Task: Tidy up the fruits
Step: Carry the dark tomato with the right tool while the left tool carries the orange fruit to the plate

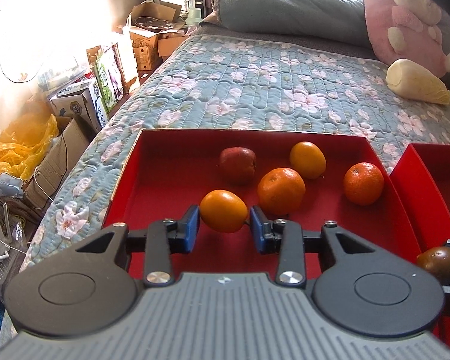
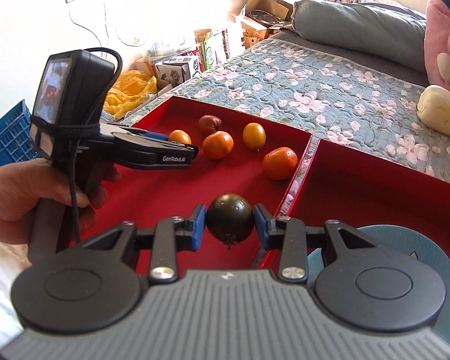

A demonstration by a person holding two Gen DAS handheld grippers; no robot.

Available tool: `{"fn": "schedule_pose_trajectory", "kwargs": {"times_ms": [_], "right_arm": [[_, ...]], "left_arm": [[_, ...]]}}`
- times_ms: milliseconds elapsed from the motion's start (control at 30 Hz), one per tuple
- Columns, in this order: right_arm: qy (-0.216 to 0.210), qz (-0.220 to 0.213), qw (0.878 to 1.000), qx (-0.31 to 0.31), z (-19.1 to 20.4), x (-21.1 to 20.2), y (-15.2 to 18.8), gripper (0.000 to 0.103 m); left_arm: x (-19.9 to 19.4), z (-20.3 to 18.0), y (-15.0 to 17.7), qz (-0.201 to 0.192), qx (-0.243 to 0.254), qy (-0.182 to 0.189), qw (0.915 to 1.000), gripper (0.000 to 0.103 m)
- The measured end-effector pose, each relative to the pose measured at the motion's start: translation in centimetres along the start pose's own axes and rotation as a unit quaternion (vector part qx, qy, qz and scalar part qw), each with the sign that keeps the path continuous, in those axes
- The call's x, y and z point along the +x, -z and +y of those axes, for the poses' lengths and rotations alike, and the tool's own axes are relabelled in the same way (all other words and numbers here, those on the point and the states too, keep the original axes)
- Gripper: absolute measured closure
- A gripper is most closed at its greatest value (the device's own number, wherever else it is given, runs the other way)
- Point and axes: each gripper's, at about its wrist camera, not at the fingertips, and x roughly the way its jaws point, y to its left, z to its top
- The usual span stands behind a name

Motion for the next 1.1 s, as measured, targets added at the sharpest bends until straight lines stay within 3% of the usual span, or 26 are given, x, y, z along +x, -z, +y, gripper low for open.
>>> {"fn": "schedule_pose_trajectory", "kwargs": {"times_ms": [800,1100], "right_arm": [[-0.012,-0.032,0.999,0.021,0.0,-7.1,2.9,0.064],[0.003,-0.05,0.998,0.037,-1.7,-9.5,3.9,0.064]], "left_arm": [[-7.5,-2.5,3.4,-0.015,-0.018,-0.018,0.9996,0.061],[-8.6,-4.3,4.4,-0.019,0.006,-0.019,0.9996,0.061]]}}
